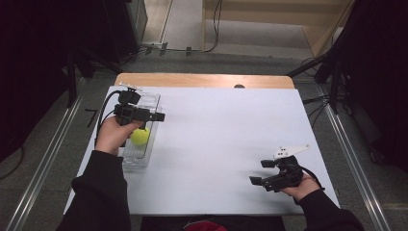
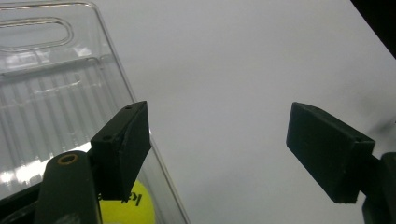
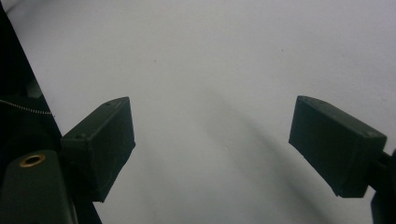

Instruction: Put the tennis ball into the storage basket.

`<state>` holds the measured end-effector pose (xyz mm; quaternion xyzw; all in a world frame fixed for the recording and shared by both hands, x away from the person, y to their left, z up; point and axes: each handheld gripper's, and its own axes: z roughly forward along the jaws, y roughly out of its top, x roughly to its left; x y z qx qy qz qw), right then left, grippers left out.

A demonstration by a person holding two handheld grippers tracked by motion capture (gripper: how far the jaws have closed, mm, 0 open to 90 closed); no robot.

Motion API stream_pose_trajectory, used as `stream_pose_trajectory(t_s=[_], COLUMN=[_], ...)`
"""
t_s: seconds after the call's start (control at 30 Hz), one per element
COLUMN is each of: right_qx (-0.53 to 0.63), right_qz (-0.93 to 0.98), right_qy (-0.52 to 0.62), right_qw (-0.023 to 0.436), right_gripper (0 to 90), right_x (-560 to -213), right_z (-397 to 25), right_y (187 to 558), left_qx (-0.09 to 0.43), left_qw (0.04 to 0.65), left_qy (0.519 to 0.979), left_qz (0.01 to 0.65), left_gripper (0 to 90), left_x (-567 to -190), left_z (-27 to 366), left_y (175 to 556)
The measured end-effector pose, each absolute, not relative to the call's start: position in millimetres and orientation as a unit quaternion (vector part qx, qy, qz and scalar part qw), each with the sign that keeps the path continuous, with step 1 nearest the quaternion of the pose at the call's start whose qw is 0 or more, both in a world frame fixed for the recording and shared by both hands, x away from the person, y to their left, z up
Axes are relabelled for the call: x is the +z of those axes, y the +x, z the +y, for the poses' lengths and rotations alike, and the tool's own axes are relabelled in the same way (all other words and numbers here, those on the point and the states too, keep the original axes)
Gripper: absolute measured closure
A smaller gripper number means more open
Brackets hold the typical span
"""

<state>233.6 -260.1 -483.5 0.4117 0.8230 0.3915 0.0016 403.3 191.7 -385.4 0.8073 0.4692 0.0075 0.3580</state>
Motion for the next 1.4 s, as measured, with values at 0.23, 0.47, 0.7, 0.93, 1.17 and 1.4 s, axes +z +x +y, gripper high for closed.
stream_pose_trajectory(t_s=[0.23,0.47,0.7,0.93,1.17,1.4], right_qx=[0.393,0.393,0.392,0.392,0.392,0.393], right_qz=[0.823,0.822,0.822,0.822,0.823,0.821], right_qy=[0.411,0.412,0.413,0.413,0.412,0.415], right_qw=[0.002,0.002,0.002,0.002,0.004,0.005], right_gripper=[12.2,12.2,12.2,12.2,12.2,12.2], right_x=[-483.5,-483.4,-483.1,-483.1,-483.1,-482.9], right_z=[-260.3,-260.6,-260.9,-261.1,-261.7,-262.3], right_y=[233.7,233.7,233.5,233.6,233.7,233.6], left_qx=[0.004,-0.009,-0.012,-0.018,-0.021,-0.019], left_qw=[0.363,0.366,0.362,0.362,0.365,0.368], left_qy=[0.812,0.819,0.824,0.828,0.833,0.838], left_qz=[0.457,0.443,0.436,0.427,0.415,0.403], left_gripper=[22.5,22.5,22.5,22.6,22.8,22.8], left_x=[-384.9,-386.7,-390.3,-392.3,-393.6,-395.3], left_z=[181.5,171.8,163.6,155.8,147.6,141.7], left_y=[400.7,398.5,397.1,394.6,390.0,383.7])
